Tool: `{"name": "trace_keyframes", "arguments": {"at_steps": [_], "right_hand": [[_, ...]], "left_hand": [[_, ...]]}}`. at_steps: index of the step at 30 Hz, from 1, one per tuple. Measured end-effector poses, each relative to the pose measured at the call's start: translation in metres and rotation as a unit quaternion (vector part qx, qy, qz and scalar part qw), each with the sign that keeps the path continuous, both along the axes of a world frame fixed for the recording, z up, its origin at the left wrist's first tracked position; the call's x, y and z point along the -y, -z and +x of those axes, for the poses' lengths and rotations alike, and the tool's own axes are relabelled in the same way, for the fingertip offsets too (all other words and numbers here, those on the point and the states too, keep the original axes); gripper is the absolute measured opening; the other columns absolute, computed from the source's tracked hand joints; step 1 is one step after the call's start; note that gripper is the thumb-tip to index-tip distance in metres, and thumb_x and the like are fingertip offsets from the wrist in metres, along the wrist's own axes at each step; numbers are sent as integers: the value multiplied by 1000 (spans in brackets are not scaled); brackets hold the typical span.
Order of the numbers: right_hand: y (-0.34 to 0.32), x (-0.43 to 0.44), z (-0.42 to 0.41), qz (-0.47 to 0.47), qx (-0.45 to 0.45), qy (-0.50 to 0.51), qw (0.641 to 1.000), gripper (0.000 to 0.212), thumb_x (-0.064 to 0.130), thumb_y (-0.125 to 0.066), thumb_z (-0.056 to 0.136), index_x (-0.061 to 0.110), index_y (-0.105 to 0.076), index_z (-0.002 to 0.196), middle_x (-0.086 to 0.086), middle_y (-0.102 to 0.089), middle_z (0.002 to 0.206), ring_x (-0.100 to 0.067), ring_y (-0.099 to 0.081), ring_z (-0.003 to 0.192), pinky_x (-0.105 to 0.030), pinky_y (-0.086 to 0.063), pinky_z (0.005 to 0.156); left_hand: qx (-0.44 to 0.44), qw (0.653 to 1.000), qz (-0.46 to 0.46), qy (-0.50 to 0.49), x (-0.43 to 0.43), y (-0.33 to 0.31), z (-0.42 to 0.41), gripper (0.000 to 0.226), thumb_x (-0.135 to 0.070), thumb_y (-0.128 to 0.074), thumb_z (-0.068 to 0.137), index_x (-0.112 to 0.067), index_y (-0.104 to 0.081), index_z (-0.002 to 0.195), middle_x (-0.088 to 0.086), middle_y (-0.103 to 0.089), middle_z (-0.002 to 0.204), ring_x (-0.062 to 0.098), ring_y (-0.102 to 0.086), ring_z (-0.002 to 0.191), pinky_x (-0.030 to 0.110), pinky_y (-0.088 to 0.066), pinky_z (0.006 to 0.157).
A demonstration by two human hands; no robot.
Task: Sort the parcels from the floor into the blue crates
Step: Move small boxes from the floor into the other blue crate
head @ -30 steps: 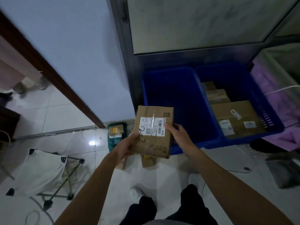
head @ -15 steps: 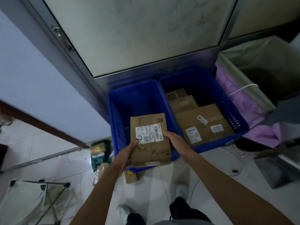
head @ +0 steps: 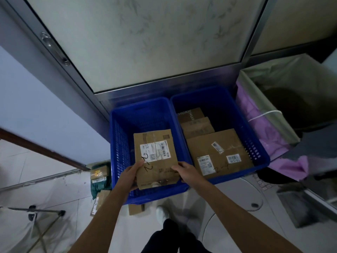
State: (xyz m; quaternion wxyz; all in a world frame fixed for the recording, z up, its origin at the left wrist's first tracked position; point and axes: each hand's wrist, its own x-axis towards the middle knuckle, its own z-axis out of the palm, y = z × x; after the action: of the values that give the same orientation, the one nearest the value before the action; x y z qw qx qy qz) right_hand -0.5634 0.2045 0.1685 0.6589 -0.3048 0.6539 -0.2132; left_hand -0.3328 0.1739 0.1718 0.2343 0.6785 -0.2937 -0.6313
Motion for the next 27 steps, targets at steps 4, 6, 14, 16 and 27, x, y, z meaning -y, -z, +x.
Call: {"name": "trace_keyframes", "arguments": {"at_steps": [4, 6, 14, 16, 27], "right_hand": [[-5, 17, 0, -1, -14, -16, 1000, 43, 38, -50, 104, 22, -49, 145, 2, -55, 137, -15, -54, 113, -35, -46, 98], [-7, 29, 1, -6, -18, -16, 1000, 44, 38, -50, 104, 24, -48, 146, 3, -53, 141, -17, -53, 119, -38, -46, 104], [5, 76, 5, -35, -76, -37, 996, 54, 35, -49, 104, 30, -32, 155, 5, -43, 151, -19, -52, 124, -44, -47, 106], [11, 85, 6, -37, -89, -45, 994, 54, 34, -50, 104, 30, -32, 155, 3, -46, 148, -14, -57, 109, -44, -50, 104], [60, 164, 13, 6, -108, -135, 985, 79, 38, -53, 97, 23, -9, 160, 0, -48, 143, -18, -55, 117, -34, -46, 93]], "left_hand": [[-15, 1000, 2, 3, 20, 6, 5, 52, -56, -68, 84, -17, -67, 118, 9, -77, 105, 27, -74, 95, 36, -60, 69], [-23, 1000, 11, -2, 32, 10, 7, 60, -62, -70, 79, -18, -67, 120, 7, -77, 105, 26, -75, 95, 36, -61, 70], [-40, 998, 41, 42, 83, 34, 11, 70, -69, -69, 76, -21, -64, 125, 5, -76, 110, 24, -73, 100, 38, -61, 79], [-37, 997, 46, 52, 91, 39, 12, 68, -66, -70, 77, -20, -64, 127, 4, -76, 109, 23, -74, 98, 36, -61, 76], [-2, 996, 83, 33, 107, 94, 28, 86, -70, -77, 67, -27, -53, 138, -2, -68, 122, 20, -68, 107, 36, -57, 85]]}}
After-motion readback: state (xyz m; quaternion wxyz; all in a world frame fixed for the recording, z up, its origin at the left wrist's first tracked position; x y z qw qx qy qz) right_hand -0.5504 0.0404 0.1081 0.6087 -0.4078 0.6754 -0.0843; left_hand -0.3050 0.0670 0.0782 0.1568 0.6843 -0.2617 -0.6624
